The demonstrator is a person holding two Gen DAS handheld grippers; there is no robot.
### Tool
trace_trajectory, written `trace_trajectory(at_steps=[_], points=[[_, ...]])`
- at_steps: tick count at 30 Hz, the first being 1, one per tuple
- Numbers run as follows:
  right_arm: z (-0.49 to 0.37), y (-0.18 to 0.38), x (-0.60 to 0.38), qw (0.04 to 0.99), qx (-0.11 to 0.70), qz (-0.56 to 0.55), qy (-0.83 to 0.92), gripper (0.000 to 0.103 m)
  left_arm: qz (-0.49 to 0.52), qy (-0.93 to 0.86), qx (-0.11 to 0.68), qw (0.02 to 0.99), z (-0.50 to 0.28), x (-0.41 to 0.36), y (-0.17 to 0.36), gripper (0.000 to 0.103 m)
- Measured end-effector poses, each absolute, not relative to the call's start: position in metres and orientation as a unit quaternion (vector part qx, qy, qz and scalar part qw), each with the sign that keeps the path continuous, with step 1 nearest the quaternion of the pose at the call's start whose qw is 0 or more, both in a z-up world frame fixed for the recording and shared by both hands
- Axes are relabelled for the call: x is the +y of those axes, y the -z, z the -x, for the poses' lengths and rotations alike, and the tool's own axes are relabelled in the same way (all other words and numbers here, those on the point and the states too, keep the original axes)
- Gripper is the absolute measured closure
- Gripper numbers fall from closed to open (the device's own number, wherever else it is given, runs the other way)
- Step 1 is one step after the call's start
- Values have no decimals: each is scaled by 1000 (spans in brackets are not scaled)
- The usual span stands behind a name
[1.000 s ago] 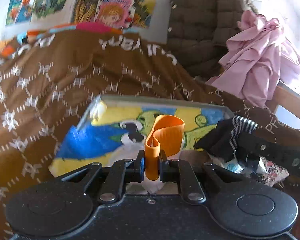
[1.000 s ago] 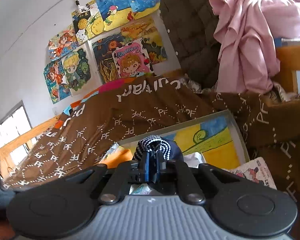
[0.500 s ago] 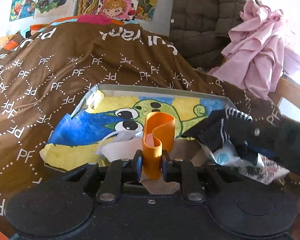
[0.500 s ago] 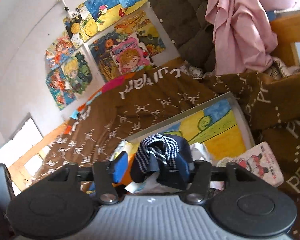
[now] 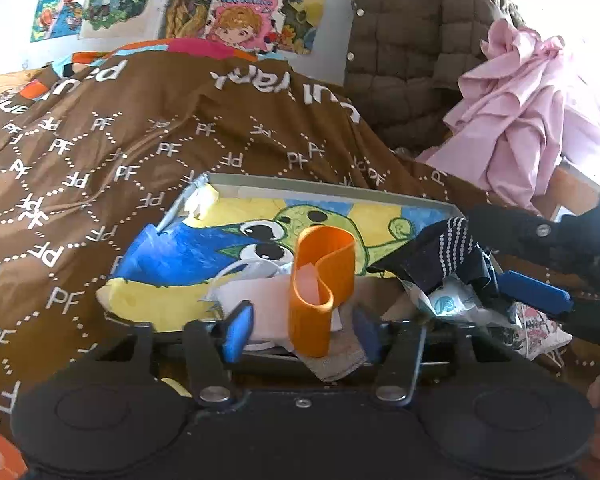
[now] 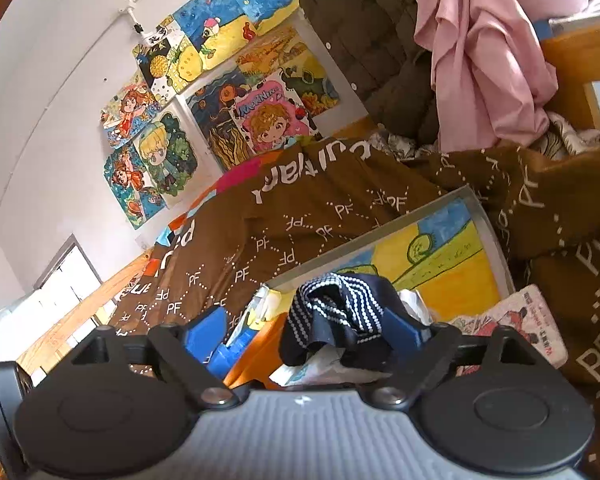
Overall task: Organize soft objects
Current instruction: 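Open left tool to drop the orange piece while right tool releases the striped cloth, then move both tools back toward the folded white towel on the pile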
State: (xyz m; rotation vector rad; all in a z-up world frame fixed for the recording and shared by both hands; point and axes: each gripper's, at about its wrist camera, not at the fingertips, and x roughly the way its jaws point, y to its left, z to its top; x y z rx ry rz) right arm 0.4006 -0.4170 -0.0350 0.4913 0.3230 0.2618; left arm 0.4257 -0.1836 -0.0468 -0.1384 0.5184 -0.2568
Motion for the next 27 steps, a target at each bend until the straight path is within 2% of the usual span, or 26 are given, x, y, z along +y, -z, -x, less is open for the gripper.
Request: trace_trajectory(at_steps=[3, 7, 10, 12, 15, 21, 27], points=[[-390, 30, -418, 949, 159, -242, -125, 6, 81, 120, 252, 957, -417, -176, 45, 29], [-374, 22, -416, 951, 168, -234, -116, 1, 88, 111, 243, 960, -398, -165, 40, 20], [-361, 15, -412, 951, 178, -228, -111, 0, 104, 107, 240, 959, -381, -152, 32, 17], [-350, 8, -405, 952, 183, -221, -107, 0, 110, 102, 236, 960, -370, -144, 24, 9], [-334, -3, -391, 955, 191, -202, -102, 0, 114, 97, 222, 963, -348, -132, 9, 5], [-293, -23, -351, 971, 201, -110, -72, 0, 93, 94, 204, 970, -301, -116, -14, 2], [-249, -28, -331, 971, 211, -88, -74, 0, 91, 89, 190, 974, -254, -96, -26, 1]])
